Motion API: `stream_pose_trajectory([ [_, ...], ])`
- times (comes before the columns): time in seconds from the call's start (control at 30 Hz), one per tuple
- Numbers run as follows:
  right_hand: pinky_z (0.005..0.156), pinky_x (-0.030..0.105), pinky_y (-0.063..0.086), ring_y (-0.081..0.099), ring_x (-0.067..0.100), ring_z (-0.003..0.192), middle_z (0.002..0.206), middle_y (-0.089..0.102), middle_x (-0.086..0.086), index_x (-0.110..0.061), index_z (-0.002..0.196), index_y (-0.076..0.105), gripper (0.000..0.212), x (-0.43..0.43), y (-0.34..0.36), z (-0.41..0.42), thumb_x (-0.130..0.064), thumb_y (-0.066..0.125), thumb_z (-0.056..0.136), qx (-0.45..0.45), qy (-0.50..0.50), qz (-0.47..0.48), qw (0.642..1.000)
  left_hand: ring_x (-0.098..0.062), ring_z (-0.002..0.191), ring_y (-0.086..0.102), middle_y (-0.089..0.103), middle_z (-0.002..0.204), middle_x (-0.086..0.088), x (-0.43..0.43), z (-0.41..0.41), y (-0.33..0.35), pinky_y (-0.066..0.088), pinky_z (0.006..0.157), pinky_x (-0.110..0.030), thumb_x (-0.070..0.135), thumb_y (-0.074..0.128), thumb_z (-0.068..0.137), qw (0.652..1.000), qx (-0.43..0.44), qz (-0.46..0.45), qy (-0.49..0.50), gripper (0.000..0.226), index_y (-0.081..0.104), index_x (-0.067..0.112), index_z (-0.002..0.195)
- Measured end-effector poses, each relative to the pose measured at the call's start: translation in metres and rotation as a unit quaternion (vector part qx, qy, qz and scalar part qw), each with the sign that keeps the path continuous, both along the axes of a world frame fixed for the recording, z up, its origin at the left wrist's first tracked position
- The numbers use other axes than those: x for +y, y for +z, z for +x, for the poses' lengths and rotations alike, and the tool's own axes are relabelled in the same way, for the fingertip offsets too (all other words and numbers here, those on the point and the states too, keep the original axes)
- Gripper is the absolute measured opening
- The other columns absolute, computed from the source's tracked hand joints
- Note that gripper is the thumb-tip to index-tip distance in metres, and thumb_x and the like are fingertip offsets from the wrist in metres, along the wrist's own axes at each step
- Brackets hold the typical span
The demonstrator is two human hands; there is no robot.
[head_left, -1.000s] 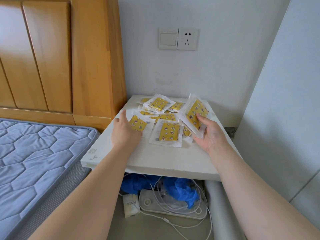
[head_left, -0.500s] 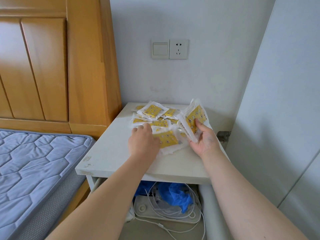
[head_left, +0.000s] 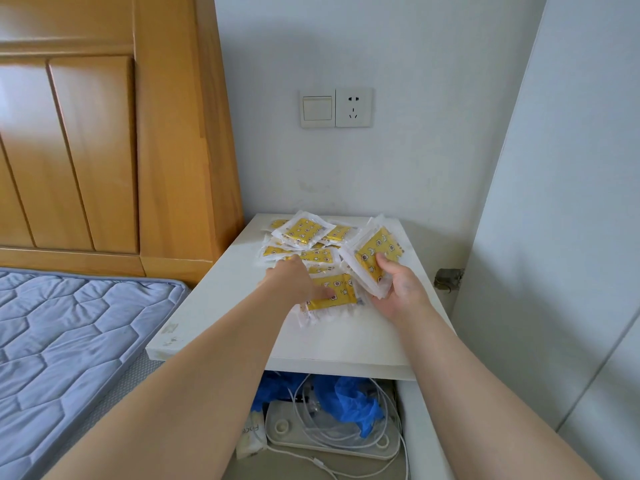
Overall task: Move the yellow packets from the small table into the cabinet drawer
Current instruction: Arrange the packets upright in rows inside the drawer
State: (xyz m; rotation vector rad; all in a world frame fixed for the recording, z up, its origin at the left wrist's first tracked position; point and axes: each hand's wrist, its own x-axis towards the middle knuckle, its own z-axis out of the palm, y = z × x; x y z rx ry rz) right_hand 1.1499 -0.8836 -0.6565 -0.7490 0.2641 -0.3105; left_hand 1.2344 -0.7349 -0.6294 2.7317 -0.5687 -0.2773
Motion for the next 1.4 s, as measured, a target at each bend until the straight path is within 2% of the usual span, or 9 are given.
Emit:
stream_pose_trajectory([
  [0.17, 0.043, 0.028, 0.05, 0.064, 0.027, 0.073, 0.106, 0.066, 0.014, -0.008, 0.119, 0.06, 0.029, 0.002, -0.001, 0.004, -0.015, 0.059, 0.091, 0.067, 0.004, -0.05, 0.996, -0.028, 0.131, 0.041, 0.041, 0.145, -0.008, 0.003, -0.002, -0.003, 0.04, 0.099, -0.037, 0.04, 0.082, 0.07, 0.993, 0.025, -0.105, -0.037, 0.102, 0.022, 0.015, 0.148],
  [0.33, 0.048, 0.032, 0.053, 0.066, 0.031, 0.081, 0.108, 0.067, 0.015, -0.01, 0.115, 0.061, 0.026, 0.002, -0.001, 0.008, -0.011, 0.061, 0.089, 0.071, -0.007, -0.068, 0.995, -0.028, 0.128, 0.045, 0.042, 0.145, -0.008, 0.004, -0.004, -0.011, 0.046, 0.097, -0.039, 0.034, 0.084, 0.07, 0.986, 0.025, -0.162, -0.024, 0.118, 0.001, 0.021, 0.153],
  [0.47, 0.049, 0.032, 0.053, 0.066, 0.032, 0.083, 0.111, 0.067, 0.017, -0.009, 0.115, 0.062, 0.027, 0.003, -0.003, 0.008, -0.01, 0.062, 0.088, 0.082, -0.009, -0.096, 0.992, -0.026, 0.126, 0.045, 0.045, 0.141, -0.007, 0.001, -0.003, -0.004, 0.043, 0.087, -0.032, 0.035, 0.083, 0.071, 0.992, 0.019, -0.119, -0.024, 0.103, 0.019, 0.013, 0.149],
  [0.57, 0.047, 0.033, 0.053, 0.066, 0.03, 0.081, 0.104, 0.068, 0.016, -0.01, 0.105, 0.063, 0.018, 0.003, -0.002, 0.009, -0.007, 0.062, 0.087, 0.075, -0.016, -0.082, 0.994, -0.024, 0.132, 0.04, 0.038, 0.148, -0.003, 0.003, -0.008, -0.011, 0.042, 0.088, -0.029, 0.022, 0.084, 0.071, 0.975, 0.038, -0.215, -0.035, 0.103, 0.019, 0.023, 0.151],
  [0.77, 0.057, 0.04, 0.058, 0.07, 0.025, 0.081, 0.097, 0.072, 0.01, -0.011, 0.104, 0.063, 0.017, 0.002, 0.0, 0.008, -0.004, 0.058, 0.089, 0.01, -0.029, -0.04, 0.999, -0.013, 0.112, 0.051, 0.048, 0.124, 0.007, 0.016, -0.019, -0.028, 0.044, 0.072, -0.017, 0.007, 0.081, 0.072, 0.898, 0.024, -0.437, 0.05, 0.096, 0.028, 0.033, 0.148],
  [0.93, 0.056, 0.046, 0.059, 0.072, 0.026, 0.072, 0.084, 0.074, 0.009, -0.009, 0.098, 0.063, 0.014, -0.001, 0.001, -0.001, -0.005, 0.05, 0.095, -0.037, -0.031, 0.025, 0.999, -0.023, 0.087, 0.07, 0.073, 0.093, -0.003, 0.026, -0.01, -0.03, 0.057, 0.076, -0.038, 0.009, 0.077, 0.078, 0.73, 0.151, -0.654, 0.129, 0.02, 0.067, 0.02, 0.091],
  [1.07, 0.066, 0.05, 0.058, 0.072, 0.026, 0.078, 0.09, 0.074, 0.01, -0.009, 0.101, 0.064, 0.017, 0.009, 0.001, -0.001, -0.004, 0.05, 0.093, -0.022, 0.055, -0.032, 0.998, -0.017, 0.08, 0.07, 0.071, 0.094, -0.005, 0.029, -0.008, -0.027, 0.057, 0.064, -0.031, 0.015, 0.058, 0.094, 0.636, 0.215, -0.732, 0.117, 0.006, 0.064, 0.015, 0.095],
  [1.2, 0.062, 0.034, 0.059, 0.072, 0.023, 0.078, 0.091, 0.073, 0.01, -0.005, 0.105, 0.063, 0.022, 0.018, 0.001, 0.001, 0.005, 0.053, 0.089, 0.007, 0.084, -0.143, 0.986, -0.023, 0.092, 0.069, 0.069, 0.11, -0.009, 0.026, -0.012, -0.027, 0.058, 0.077, -0.042, 0.02, 0.052, 0.098, 0.668, 0.241, -0.699, 0.083, 0.027, 0.058, 0.009, 0.122],
  [1.4, 0.073, 0.043, 0.058, 0.069, 0.028, 0.089, 0.1, 0.071, 0.012, -0.006, 0.108, 0.063, 0.026, 0.012, 0.001, 0.001, 0.002, 0.06, 0.084, 0.0, 0.01, -0.153, 0.988, -0.02, 0.092, 0.07, 0.073, 0.098, -0.002, 0.024, -0.018, -0.028, 0.058, 0.075, -0.033, -0.005, 0.066, 0.083, 0.782, 0.15, -0.605, 0.003, 0.028, 0.067, 0.015, 0.103],
])
